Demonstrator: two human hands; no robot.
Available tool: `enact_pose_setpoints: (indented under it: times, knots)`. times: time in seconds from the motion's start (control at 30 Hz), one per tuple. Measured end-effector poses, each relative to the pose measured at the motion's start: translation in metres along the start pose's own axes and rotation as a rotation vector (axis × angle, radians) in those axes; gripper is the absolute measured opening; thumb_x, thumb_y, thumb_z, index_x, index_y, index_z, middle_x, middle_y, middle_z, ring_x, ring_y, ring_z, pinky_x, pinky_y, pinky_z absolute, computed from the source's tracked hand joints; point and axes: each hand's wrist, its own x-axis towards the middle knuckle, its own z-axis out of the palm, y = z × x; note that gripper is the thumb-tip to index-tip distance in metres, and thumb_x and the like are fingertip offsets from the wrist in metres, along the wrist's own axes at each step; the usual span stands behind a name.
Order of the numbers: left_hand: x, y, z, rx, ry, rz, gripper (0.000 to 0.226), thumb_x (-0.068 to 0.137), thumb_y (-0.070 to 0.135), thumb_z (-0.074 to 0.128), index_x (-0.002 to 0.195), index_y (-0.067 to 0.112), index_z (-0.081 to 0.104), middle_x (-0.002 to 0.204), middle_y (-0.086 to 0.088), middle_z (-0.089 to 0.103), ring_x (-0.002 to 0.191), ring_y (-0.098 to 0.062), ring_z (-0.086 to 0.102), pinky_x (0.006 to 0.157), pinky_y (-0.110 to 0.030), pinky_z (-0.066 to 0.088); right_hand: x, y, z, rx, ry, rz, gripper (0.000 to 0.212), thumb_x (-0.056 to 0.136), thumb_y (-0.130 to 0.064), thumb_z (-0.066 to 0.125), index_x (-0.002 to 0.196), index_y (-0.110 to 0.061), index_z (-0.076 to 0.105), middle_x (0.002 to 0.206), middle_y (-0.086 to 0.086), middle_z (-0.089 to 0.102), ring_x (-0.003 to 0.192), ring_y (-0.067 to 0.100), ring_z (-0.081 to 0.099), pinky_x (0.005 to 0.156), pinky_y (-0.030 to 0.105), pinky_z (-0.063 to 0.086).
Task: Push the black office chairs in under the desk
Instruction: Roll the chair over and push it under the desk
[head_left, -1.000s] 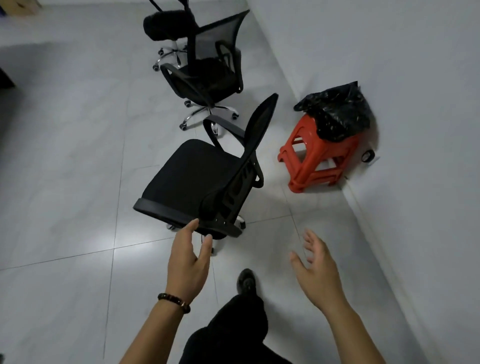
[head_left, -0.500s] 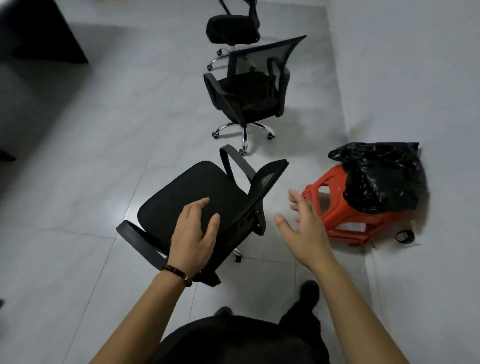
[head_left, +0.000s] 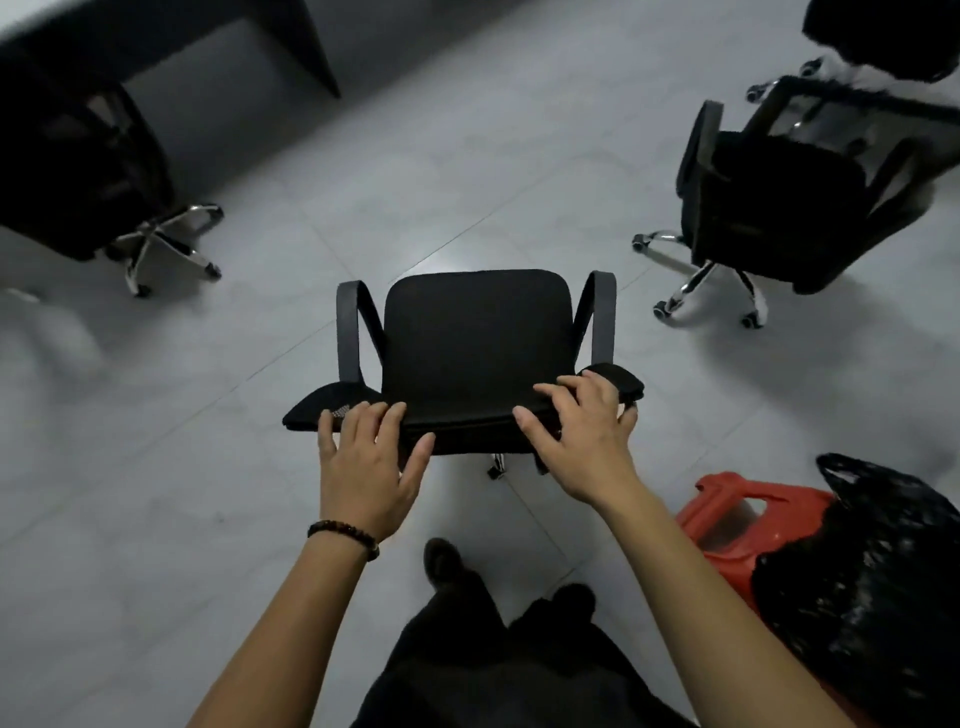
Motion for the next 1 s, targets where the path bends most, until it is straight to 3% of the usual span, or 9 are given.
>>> enact_pose_setpoints:
  times: [0.13, 0.27, 0.37, 0.73, 1.0]
  knots:
    - [0.017, 0.011, -0.002, -0.006, 0.032, -0.062, 0.061, 0.092, 0.062, 0.022, 0.12, 0.022, 0.058, 0.116, 0.0, 0.057, 0.12, -0.021, 0.046, 0.116, -0.051, 0.009, 0.011, 0.004, -0.006, -0.054, -0.028, -0.027, 0.064, 0.086, -0.077, 0.033, 0.134, -0.038, 0.047, 0.143, -0.003, 0.033, 0.14, 0.018, 0.01, 0.113, 0.063, 0.01]
    - [0.035, 0.025, -0.001, -0.029, 0.037, -0.095, 0.06, 0.091, 0.063, 0.018, 0.113, 0.023, 0.057, 0.108, -0.001, 0.054, 0.115, -0.023, 0.044, 0.115, -0.052, 0.006, 0.035, 0.012, -0.018, -0.101, -0.002, -0.071, 0.061, 0.085, -0.078, 0.032, 0.124, -0.036, 0.052, 0.126, -0.001, 0.04, 0.124, 0.021, 0.023, 0.109, 0.055, 0.026]
    - [0.054, 0.036, -0.002, -0.034, 0.042, -0.113, 0.059, 0.091, 0.062, 0.018, 0.112, 0.022, 0.056, 0.106, -0.003, 0.052, 0.112, -0.025, 0.044, 0.114, -0.052, 0.007, 0.061, 0.018, -0.029, -0.142, 0.0, -0.095, 0.059, 0.085, -0.077, 0.035, 0.119, -0.033, 0.055, 0.12, 0.0, 0.041, 0.12, 0.022, 0.028, 0.104, 0.052, 0.03]
    - [0.184, 0.042, -0.008, 0.013, 0.126, -0.087, 0.059, 0.092, 0.064, 0.022, 0.099, 0.02, 0.06, 0.088, -0.003, 0.056, 0.086, -0.025, 0.05, 0.089, -0.044, 0.034, 0.215, 0.012, -0.067, -0.152, -0.031, -0.176, 0.058, 0.082, -0.079, 0.037, 0.115, -0.035, 0.056, 0.113, -0.006, 0.04, 0.12, 0.019, 0.028, 0.104, 0.045, 0.028]
    - [0.283, 0.01, -0.022, 0.005, 0.121, -0.108, 0.056, 0.092, 0.063, 0.021, 0.101, 0.024, 0.06, 0.09, -0.001, 0.056, 0.087, -0.023, 0.051, 0.083, -0.041, 0.033, 0.332, -0.03, -0.079, -0.15, -0.055, -0.239, 0.065, 0.077, -0.084, 0.032, 0.112, -0.035, 0.057, 0.112, -0.006, 0.039, 0.12, 0.018, 0.028, 0.103, 0.042, 0.029]
